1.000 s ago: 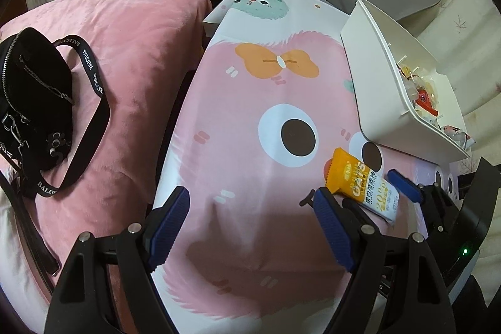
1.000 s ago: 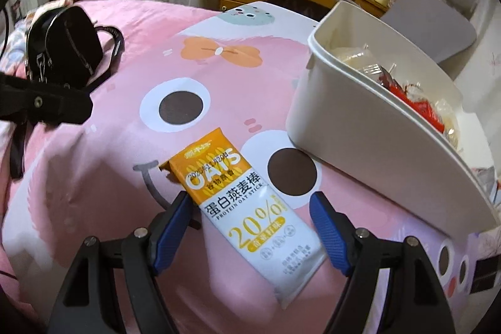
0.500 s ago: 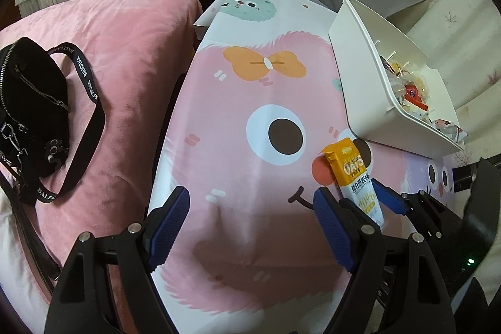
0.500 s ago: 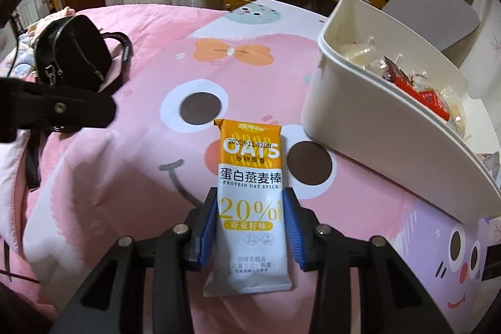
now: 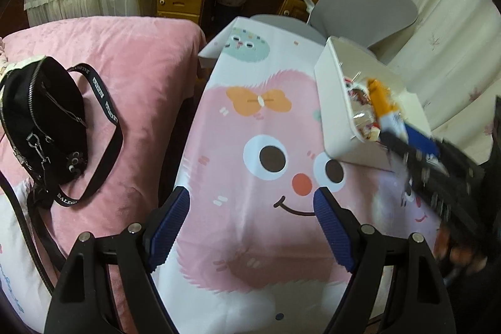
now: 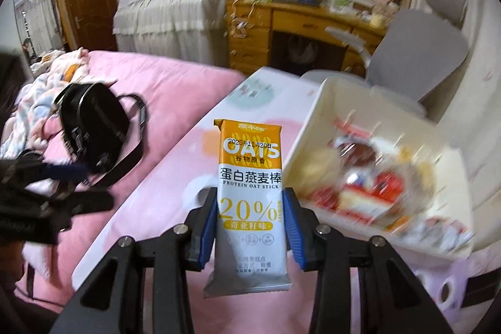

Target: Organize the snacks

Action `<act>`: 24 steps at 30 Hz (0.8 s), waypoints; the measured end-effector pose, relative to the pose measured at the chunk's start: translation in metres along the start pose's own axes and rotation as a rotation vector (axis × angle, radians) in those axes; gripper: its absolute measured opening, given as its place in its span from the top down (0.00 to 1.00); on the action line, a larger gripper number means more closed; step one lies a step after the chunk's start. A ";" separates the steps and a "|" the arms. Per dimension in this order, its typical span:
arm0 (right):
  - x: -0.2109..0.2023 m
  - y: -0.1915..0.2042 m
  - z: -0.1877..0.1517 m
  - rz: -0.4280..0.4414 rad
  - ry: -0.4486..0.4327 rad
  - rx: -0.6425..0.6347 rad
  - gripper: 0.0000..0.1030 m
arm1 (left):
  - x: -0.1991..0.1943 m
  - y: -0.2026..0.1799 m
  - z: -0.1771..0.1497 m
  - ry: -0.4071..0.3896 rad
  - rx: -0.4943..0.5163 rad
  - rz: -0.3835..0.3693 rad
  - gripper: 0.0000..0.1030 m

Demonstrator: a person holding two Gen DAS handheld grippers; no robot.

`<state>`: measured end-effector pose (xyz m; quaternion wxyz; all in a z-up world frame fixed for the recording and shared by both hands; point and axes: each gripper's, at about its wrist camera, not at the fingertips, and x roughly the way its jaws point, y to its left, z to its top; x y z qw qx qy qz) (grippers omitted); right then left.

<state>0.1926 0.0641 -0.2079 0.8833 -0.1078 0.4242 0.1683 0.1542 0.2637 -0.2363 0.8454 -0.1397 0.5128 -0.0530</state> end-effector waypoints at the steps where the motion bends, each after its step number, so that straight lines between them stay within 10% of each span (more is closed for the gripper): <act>1: -0.001 -0.006 0.005 -0.015 -0.007 0.009 0.61 | -0.004 0.000 0.001 -0.004 0.004 -0.002 0.22; 8: -0.011 -0.069 0.037 -0.221 -0.024 0.140 0.59 | -0.037 -0.010 0.008 -0.051 0.046 -0.017 0.22; 12: -0.017 -0.108 0.041 -0.299 -0.019 0.256 0.38 | -0.054 -0.023 0.013 -0.084 0.076 -0.013 0.22; 24: -0.068 -0.167 -0.022 -0.245 0.033 0.522 0.29 | -0.083 -0.097 0.004 -0.119 0.152 -0.004 0.19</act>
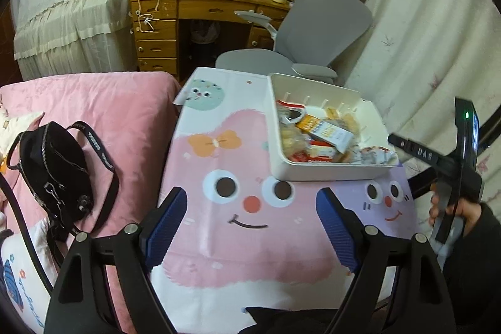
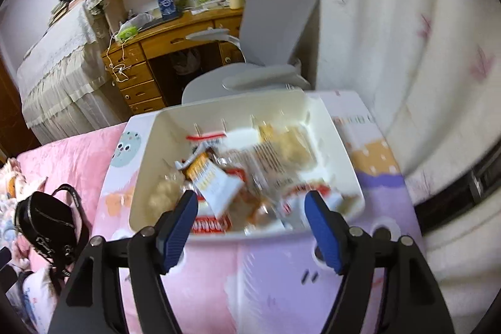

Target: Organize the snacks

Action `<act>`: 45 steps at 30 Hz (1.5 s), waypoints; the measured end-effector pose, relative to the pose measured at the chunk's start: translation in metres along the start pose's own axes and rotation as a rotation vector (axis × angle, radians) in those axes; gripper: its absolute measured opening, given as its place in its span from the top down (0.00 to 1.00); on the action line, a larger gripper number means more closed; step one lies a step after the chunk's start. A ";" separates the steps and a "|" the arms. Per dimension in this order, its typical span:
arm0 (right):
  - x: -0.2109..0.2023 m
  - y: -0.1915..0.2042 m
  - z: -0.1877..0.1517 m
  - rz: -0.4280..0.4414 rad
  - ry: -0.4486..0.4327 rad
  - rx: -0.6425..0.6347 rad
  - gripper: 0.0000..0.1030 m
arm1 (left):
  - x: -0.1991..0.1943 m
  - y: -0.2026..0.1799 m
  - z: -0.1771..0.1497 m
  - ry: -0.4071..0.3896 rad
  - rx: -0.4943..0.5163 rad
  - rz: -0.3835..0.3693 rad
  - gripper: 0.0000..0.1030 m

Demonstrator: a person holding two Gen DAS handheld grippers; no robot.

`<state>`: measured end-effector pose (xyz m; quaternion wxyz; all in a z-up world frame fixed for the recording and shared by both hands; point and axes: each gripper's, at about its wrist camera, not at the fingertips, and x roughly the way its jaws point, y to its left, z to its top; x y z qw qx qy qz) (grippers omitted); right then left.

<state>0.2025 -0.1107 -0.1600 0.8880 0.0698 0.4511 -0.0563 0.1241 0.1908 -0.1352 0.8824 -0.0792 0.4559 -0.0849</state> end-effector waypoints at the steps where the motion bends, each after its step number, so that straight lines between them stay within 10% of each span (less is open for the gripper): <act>1: -0.002 -0.006 -0.005 0.009 0.016 0.014 0.28 | 0.000 -0.008 -0.002 0.008 -0.006 -0.002 0.19; 27: -0.162 -0.077 -0.079 0.319 0.198 -0.103 0.00 | -0.046 -0.171 -0.032 0.036 0.052 0.061 0.11; 45: -0.171 -0.089 -0.093 0.142 0.147 -0.104 0.00 | -0.045 -0.200 -0.051 0.001 0.047 0.206 0.01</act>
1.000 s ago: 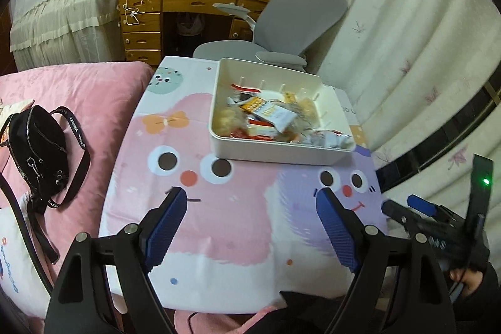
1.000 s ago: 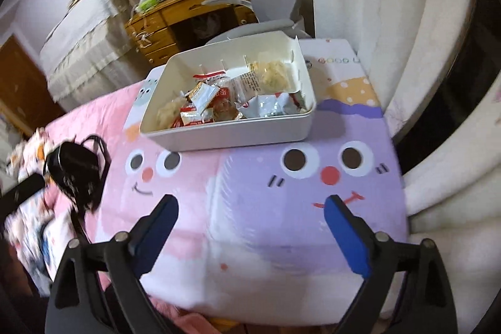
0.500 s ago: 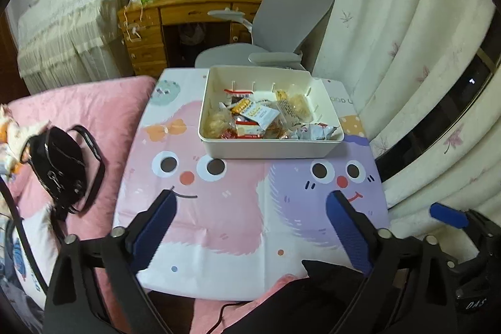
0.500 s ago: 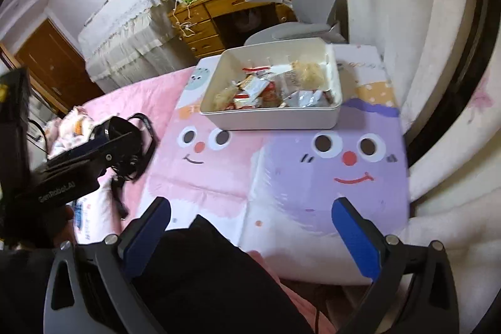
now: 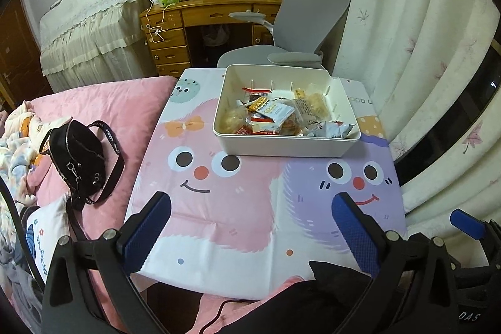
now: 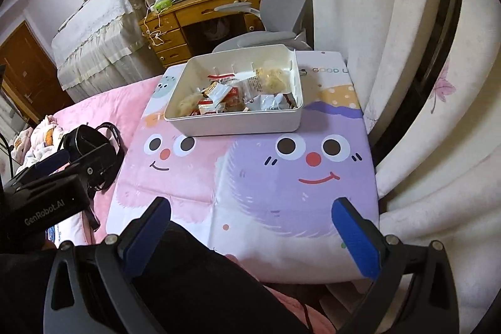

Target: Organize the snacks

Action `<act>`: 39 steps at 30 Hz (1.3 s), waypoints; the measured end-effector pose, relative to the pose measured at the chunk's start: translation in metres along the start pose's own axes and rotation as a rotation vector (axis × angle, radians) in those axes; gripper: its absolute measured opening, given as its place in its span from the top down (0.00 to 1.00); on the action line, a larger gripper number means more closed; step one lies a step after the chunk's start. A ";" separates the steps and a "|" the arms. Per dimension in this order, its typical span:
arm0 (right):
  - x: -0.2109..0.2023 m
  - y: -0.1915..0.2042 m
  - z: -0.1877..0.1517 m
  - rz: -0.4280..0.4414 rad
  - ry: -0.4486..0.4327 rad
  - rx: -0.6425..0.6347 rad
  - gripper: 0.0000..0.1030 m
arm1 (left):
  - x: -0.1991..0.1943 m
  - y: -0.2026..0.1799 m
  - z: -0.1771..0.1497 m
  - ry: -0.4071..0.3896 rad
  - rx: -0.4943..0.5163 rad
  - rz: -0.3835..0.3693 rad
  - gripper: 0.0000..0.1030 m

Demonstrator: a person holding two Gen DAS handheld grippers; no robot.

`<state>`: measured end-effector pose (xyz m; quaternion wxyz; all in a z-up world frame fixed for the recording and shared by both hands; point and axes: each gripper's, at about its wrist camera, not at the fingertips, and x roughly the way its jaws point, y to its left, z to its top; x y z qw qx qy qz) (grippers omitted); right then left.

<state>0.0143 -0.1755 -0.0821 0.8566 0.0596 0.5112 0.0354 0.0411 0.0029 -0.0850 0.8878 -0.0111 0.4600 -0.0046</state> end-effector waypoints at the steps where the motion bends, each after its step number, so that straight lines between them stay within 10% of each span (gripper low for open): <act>1: 0.001 0.000 0.000 0.001 0.003 -0.001 0.00 | 0.001 -0.002 -0.001 0.005 0.005 0.001 0.01; 39: 0.006 -0.006 -0.005 0.019 0.027 0.016 0.00 | 0.000 -0.013 0.000 -0.005 0.045 -0.020 0.01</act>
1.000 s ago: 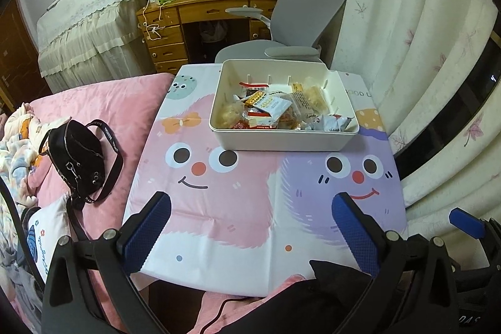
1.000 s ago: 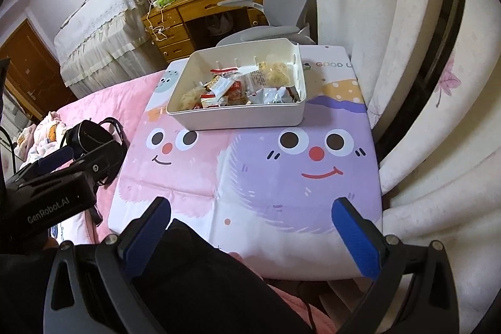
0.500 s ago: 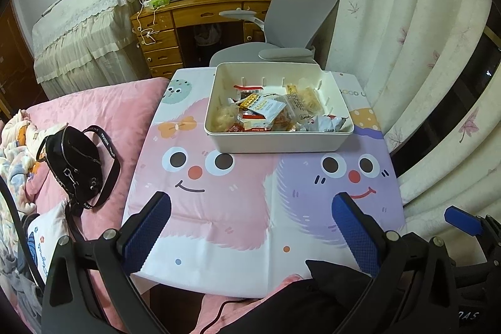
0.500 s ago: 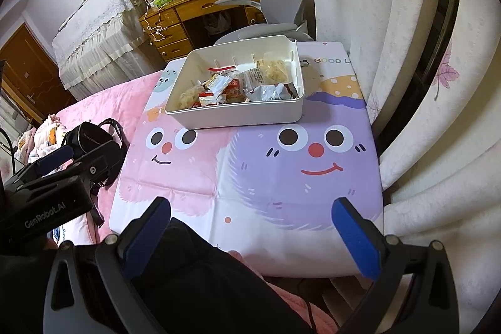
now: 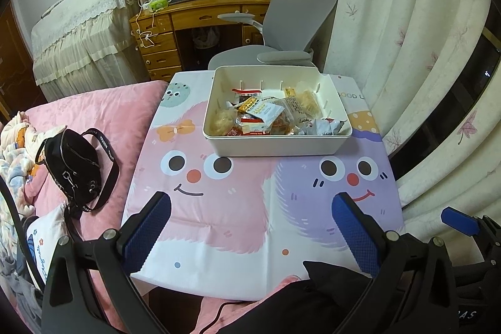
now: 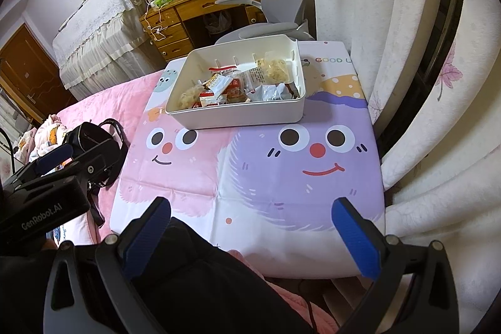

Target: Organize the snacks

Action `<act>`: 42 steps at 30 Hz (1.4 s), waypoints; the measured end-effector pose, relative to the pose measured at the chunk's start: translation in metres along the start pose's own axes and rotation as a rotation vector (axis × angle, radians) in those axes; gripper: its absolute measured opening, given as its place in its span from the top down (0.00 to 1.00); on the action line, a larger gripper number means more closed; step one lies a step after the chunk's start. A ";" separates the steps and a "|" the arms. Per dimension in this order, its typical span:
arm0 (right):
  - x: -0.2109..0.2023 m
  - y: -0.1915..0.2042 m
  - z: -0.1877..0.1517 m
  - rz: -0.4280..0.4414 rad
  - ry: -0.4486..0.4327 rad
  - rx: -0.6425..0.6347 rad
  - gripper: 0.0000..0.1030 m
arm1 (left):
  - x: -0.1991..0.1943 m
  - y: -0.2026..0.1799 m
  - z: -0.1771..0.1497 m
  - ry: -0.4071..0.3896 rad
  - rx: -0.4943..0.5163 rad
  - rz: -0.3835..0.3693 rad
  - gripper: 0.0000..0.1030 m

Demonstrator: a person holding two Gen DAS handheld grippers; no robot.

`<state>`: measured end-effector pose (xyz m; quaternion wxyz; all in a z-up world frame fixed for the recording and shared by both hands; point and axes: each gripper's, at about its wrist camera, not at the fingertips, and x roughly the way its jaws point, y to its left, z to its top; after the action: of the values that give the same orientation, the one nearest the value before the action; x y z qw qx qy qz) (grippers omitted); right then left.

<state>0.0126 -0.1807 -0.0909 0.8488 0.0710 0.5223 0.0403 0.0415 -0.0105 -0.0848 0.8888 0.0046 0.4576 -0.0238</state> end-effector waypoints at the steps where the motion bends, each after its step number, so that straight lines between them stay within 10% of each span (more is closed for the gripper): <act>1: 0.000 0.000 0.000 -0.001 0.000 0.000 0.00 | 0.000 0.000 0.001 0.000 0.001 0.000 0.01; 42: 0.001 -0.001 0.002 0.002 0.005 0.005 0.00 | 0.000 -0.001 0.006 -0.009 -0.004 0.011 0.01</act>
<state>0.0146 -0.1817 -0.0916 0.8474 0.0733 0.5244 0.0400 0.0465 -0.0113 -0.0811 0.8910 0.0054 0.4536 -0.0181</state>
